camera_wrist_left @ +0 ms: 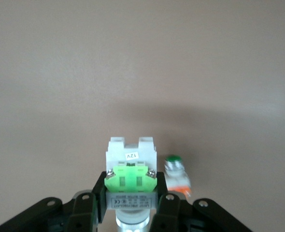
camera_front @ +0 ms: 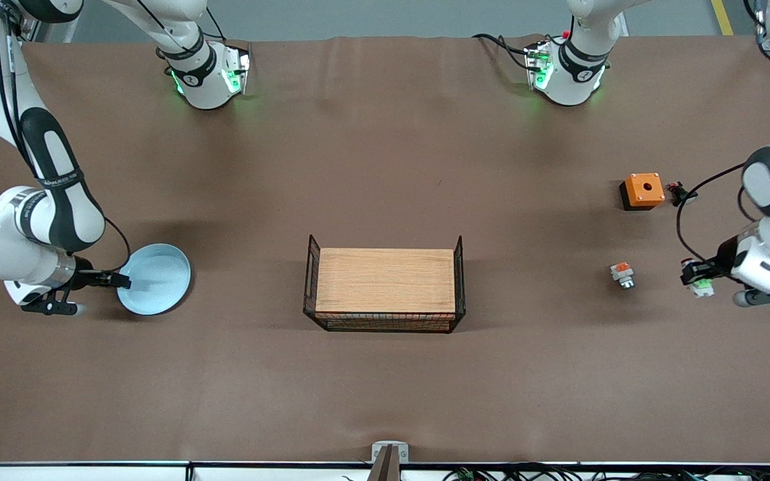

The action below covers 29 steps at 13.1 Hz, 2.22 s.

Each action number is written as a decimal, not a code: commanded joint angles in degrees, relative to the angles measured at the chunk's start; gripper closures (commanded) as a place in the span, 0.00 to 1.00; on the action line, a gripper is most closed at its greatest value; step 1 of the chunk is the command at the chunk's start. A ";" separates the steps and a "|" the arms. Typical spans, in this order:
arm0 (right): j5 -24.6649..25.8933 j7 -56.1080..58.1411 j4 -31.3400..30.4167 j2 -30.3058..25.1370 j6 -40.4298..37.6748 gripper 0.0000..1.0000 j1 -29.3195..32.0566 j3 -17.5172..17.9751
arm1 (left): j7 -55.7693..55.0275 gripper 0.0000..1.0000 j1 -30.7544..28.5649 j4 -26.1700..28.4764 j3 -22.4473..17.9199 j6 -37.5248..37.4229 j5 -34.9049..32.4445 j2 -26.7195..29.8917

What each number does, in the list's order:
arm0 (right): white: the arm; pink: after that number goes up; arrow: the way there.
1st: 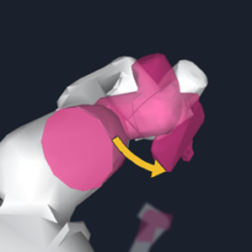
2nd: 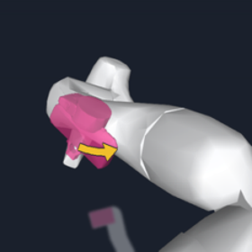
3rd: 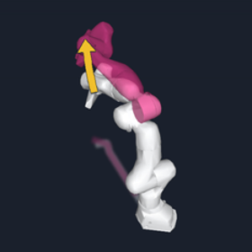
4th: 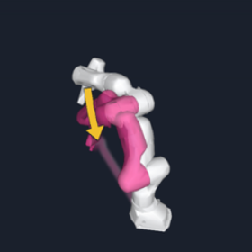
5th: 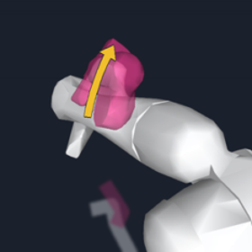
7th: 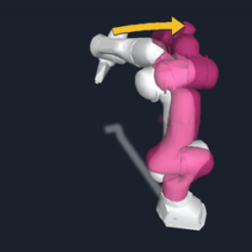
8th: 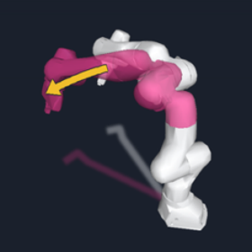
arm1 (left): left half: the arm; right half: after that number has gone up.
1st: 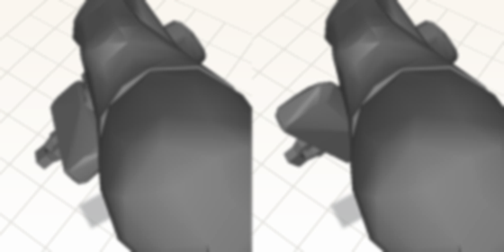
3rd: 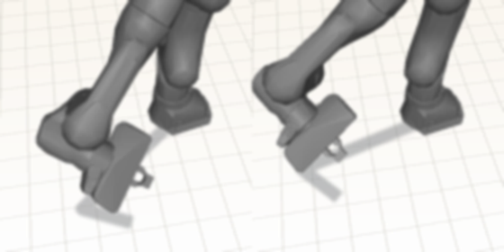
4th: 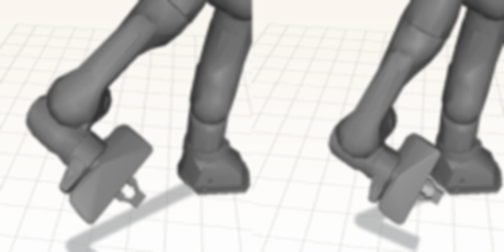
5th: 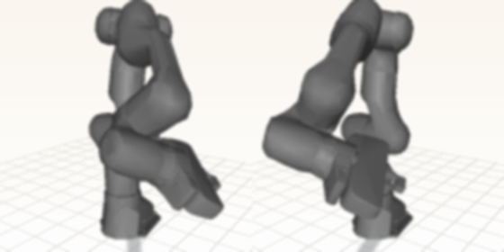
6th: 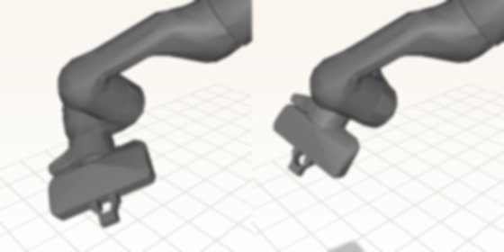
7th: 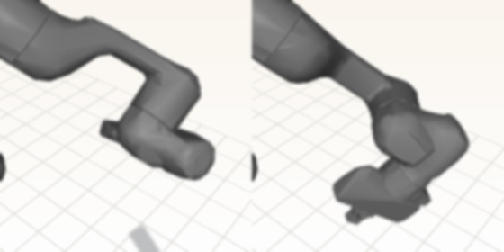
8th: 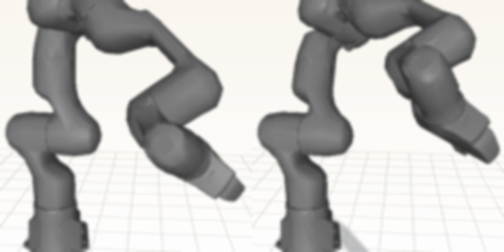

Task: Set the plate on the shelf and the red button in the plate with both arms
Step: 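Grip the plate rim with the right gripper while the left gripper lifts the switch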

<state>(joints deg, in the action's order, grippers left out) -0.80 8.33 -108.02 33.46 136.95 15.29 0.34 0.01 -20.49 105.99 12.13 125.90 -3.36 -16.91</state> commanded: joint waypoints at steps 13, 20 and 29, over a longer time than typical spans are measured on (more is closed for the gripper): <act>-0.34 -2.10 -4.04 -2.69 -0.02 0.85 0.44 0.71 | 0.25 1.00 -0.16 -15.20 10.89 -35.81 -0.33 16.11; -3.58 -0.33 -3.43 -3.22 -0.10 0.99 0.71 0.89 | -0.72 1.00 -0.16 -15.20 12.74 -36.61 3.80 17.70; -8.95 -10.25 2.99 -15.94 -26.44 1.00 -2.10 1.15 | -0.81 1.00 -0.16 -15.20 13.36 -36.61 3.89 17.70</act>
<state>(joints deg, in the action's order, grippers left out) -8.42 0.79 -103.91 21.86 113.91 14.52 1.59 -0.32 -20.31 90.84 25.30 90.07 -0.35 -0.13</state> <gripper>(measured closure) 0.969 0.590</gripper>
